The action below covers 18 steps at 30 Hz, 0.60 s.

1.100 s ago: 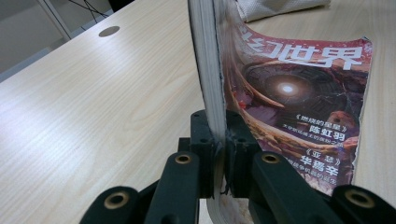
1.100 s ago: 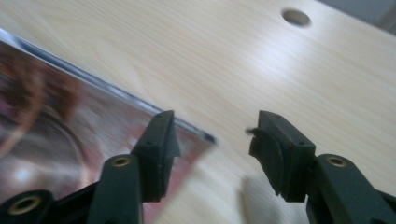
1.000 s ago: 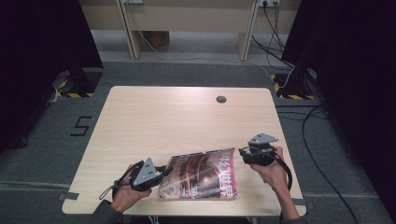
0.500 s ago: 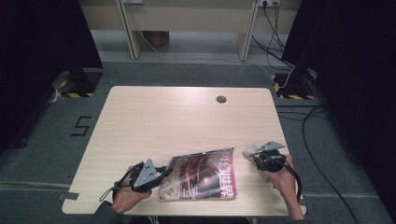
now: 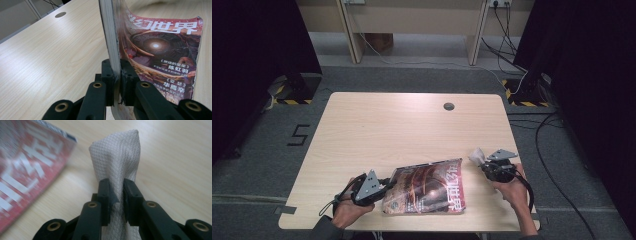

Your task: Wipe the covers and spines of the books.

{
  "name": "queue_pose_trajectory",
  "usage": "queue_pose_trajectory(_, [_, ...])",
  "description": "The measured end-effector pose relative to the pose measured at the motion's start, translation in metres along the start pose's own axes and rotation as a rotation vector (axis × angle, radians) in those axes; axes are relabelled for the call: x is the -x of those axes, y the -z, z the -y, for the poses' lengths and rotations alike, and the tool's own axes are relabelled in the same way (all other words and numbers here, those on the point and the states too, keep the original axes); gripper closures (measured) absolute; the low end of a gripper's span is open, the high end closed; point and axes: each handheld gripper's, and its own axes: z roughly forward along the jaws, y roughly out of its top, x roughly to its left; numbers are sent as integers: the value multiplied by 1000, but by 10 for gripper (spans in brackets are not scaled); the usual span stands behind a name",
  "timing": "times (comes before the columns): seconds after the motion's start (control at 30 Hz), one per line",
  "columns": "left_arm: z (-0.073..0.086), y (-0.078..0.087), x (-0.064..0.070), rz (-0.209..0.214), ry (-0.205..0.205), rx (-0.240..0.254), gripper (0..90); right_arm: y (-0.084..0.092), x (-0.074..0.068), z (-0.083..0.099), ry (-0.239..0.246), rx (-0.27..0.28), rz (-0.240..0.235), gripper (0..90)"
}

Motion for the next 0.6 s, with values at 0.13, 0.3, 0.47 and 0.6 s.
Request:
queue_pose_trajectory(0.13, [0,0,0,-1,-1,-2,832,4,-14,-15,26,51,-29,776])
queue_pose_trajectory(0.3, [0,0,0,-1,-2,-2,832,-2,-29,-30,59,73,-62,776])
queue_pose_trajectory(0.47, [-1,-1,1,-3,-8,-2,832,-12,-43,-40,85,77,-100,776])
queue_pose_trajectory(0.6, [-2,-2,2,-4,-15,-8,834,-22,-57,-49,132,69,-122,777])
